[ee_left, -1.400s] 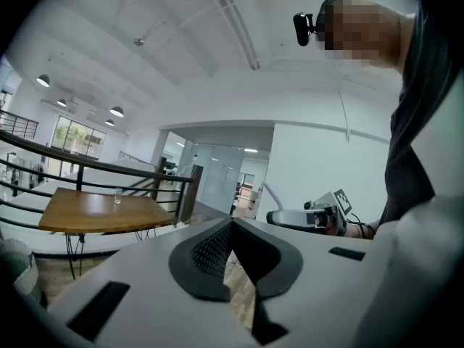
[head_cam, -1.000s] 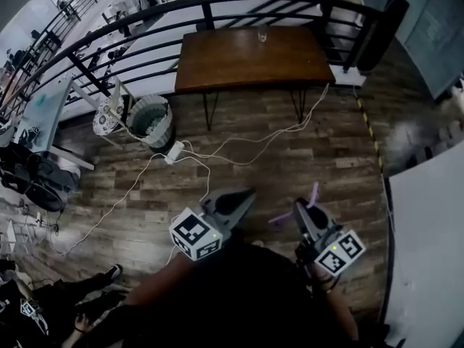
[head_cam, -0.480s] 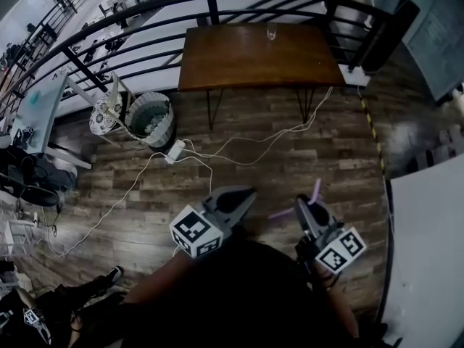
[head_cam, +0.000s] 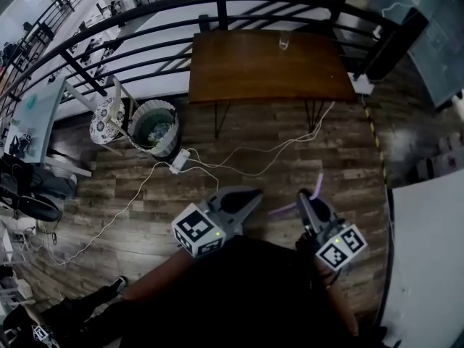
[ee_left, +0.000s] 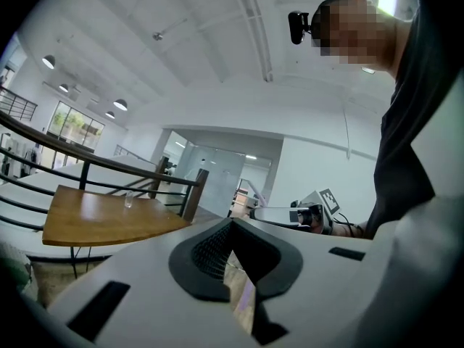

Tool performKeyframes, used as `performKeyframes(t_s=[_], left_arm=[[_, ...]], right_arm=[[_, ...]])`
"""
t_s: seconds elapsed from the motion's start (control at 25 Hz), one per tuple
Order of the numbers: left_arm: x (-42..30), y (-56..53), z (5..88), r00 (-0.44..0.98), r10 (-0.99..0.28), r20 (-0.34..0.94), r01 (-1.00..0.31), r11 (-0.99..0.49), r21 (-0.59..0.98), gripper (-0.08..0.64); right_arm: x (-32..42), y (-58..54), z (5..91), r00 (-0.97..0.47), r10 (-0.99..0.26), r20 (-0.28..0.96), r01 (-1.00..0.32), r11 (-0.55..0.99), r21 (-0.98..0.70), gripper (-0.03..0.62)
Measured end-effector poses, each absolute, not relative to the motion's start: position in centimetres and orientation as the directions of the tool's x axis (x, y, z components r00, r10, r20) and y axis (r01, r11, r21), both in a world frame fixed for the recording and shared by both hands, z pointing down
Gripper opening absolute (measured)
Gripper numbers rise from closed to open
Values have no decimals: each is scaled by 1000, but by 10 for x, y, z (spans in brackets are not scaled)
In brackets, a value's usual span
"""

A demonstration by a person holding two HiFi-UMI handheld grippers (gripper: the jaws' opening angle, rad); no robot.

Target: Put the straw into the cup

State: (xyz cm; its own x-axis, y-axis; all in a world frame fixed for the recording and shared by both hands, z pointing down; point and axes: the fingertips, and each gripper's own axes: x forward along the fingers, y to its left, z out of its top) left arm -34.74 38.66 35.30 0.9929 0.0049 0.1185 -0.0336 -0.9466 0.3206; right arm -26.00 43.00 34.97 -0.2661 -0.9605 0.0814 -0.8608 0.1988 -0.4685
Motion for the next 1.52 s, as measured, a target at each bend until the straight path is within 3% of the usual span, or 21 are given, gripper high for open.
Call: performKeyframes(t_s=[0.32, 0.8, 1.52], left_arm=[[-361, 351, 361, 994, -9, 106, -43, -946, 320, 11], [-338, 327, 371, 988, -61, 140, -106, -935, 339, 11], [-141, 294, 378, 980, -89, 179, -147, -927, 344, 11]], right_arm=[[-276, 389, 357, -286, -954, 92, -852, 209, -479, 31], [-242, 360, 365, -319, -944, 88, -833, 235, -501, 31], [-38, 331, 372, -311, -946, 87, -820, 221, -527, 31]])
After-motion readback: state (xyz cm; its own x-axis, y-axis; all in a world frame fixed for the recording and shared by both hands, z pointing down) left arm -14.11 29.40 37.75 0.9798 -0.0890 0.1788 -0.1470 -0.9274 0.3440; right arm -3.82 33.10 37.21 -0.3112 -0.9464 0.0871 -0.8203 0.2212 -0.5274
